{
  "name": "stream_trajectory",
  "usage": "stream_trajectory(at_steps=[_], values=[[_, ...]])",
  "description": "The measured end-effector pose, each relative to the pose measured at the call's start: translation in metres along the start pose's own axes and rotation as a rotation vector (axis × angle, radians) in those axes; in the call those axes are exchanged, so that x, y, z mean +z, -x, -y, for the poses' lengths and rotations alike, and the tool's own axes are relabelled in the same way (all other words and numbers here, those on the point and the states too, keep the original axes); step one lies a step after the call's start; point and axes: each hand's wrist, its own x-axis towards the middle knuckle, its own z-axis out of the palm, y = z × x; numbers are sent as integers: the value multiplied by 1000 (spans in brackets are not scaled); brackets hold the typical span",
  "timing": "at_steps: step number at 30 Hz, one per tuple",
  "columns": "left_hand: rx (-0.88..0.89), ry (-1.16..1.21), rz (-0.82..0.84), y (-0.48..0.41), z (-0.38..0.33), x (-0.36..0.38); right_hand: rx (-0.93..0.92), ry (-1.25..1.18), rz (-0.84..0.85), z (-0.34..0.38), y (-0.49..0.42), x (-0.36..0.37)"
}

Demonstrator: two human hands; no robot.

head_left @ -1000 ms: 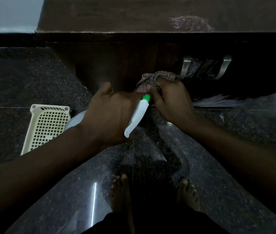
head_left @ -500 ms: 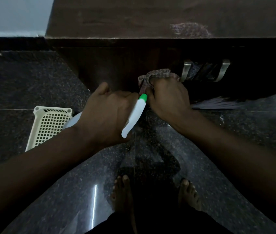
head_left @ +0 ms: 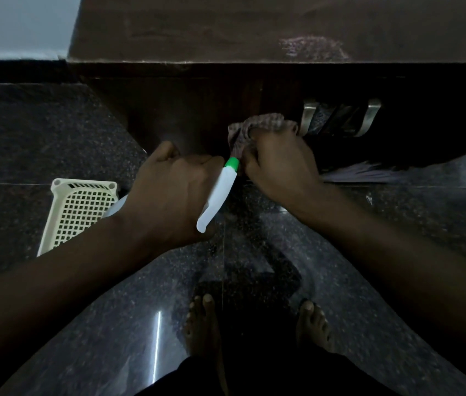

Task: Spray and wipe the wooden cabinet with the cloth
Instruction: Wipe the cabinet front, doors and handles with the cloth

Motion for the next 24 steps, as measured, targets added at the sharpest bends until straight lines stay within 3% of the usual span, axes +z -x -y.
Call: stream_trajectory(at_steps=[7, 15, 24], values=[[-35, 9, 12, -6, -1, -1, 105, -21, 196, -38, 18, 23], [-49, 1, 44, -16, -6, -3, 208, -35, -117, -66, 36, -9], [-19, 27, -13, -28, -18, -1, 210, -111, -273, -49, 40, -23]])
